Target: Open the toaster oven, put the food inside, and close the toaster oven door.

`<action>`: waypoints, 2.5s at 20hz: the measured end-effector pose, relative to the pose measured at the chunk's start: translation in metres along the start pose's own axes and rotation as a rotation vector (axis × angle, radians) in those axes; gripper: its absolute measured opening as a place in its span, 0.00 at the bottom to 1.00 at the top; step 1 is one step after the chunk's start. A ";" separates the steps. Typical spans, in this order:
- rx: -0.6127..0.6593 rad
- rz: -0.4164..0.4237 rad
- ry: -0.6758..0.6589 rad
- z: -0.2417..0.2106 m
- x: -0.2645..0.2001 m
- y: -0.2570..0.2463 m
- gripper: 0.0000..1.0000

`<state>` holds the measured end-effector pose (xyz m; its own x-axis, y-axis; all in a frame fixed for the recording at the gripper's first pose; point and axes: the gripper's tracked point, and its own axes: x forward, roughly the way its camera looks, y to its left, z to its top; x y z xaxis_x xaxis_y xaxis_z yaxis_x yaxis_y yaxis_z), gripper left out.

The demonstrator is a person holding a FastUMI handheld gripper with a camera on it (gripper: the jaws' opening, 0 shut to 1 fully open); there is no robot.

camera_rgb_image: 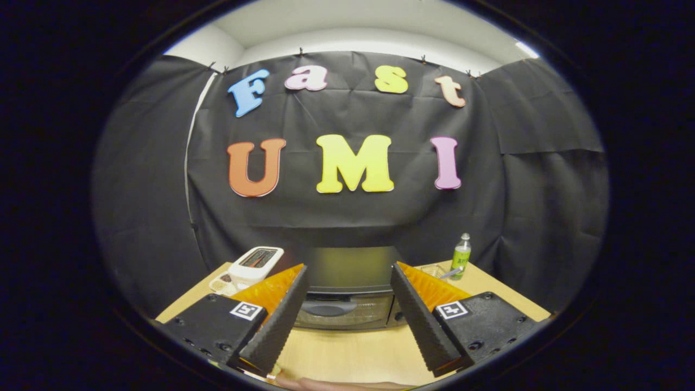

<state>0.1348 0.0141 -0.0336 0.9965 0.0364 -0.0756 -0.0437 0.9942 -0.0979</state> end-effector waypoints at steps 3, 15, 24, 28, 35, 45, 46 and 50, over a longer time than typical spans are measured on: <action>-0.032 0.037 0.016 -0.009 0.037 0.012 1.00; -0.010 -0.013 0.159 -0.074 0.148 -0.013 1.00; 0.042 -0.005 0.219 -0.097 0.150 -0.009 1.00; 0.026 -0.010 0.217 -0.099 0.137 -0.010 1.00; 0.004 0.000 0.308 -0.124 0.112 -0.013 1.00; -0.012 0.033 0.252 -0.135 0.079 -0.016 1.00; -0.008 0.035 0.257 -0.138 0.075 -0.015 1.00; -0.013 0.050 0.266 -0.150 0.059 -0.014 1.00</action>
<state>0.1832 -0.0130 -0.1850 0.9391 0.0561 -0.3389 -0.0954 0.9904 -0.1003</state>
